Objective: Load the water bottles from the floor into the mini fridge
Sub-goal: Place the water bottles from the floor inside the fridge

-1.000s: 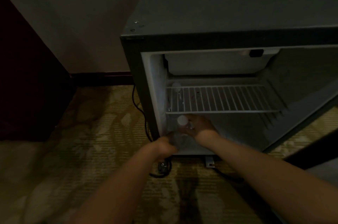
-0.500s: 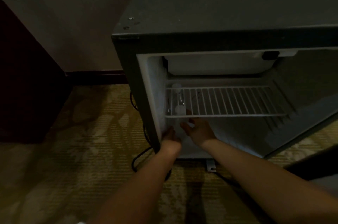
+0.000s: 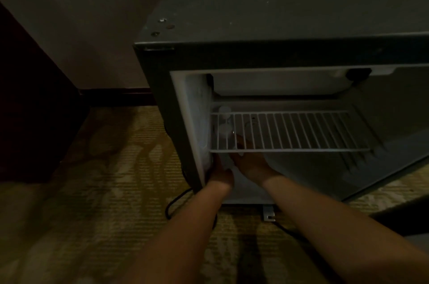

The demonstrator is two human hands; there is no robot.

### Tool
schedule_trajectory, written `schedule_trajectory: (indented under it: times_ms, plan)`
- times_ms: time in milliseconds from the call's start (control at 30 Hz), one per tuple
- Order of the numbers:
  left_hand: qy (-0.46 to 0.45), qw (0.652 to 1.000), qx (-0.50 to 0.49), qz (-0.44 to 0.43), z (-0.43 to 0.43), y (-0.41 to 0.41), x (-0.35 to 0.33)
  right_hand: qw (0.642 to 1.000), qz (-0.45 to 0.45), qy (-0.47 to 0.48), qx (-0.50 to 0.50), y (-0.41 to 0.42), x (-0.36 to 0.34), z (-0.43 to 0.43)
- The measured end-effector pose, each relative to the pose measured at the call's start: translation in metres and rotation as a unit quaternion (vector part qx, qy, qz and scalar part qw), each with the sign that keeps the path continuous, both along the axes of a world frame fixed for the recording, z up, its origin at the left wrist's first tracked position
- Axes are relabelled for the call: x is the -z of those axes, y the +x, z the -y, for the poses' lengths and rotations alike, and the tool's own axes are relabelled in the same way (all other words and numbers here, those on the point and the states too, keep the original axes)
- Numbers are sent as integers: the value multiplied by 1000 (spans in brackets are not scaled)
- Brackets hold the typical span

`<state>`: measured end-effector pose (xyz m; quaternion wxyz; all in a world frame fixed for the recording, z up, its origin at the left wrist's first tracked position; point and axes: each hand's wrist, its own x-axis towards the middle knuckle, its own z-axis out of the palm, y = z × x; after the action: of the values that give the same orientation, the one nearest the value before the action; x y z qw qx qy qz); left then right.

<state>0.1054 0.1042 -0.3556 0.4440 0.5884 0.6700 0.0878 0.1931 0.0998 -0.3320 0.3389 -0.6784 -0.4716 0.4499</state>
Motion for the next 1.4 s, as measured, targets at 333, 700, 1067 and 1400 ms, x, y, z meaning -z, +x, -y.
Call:
schedule_trajectory:
  times_ms: [333,700,1067,1400]
  plan:
    - [-66,996,64,18,33,-26,-32,949,232,-163,-137,9,-41,23]
    - [-68,935,306,-169,78,-76,-144,915,312,-126,-224,-10,-116,97]
    - [3,963,202,-179,169,-205,-258,856,380,-37,-348,-114,-233,181]
    - [-4,965,115,-237,281,-346,-287,782,424,24,-456,-261,-278,284]
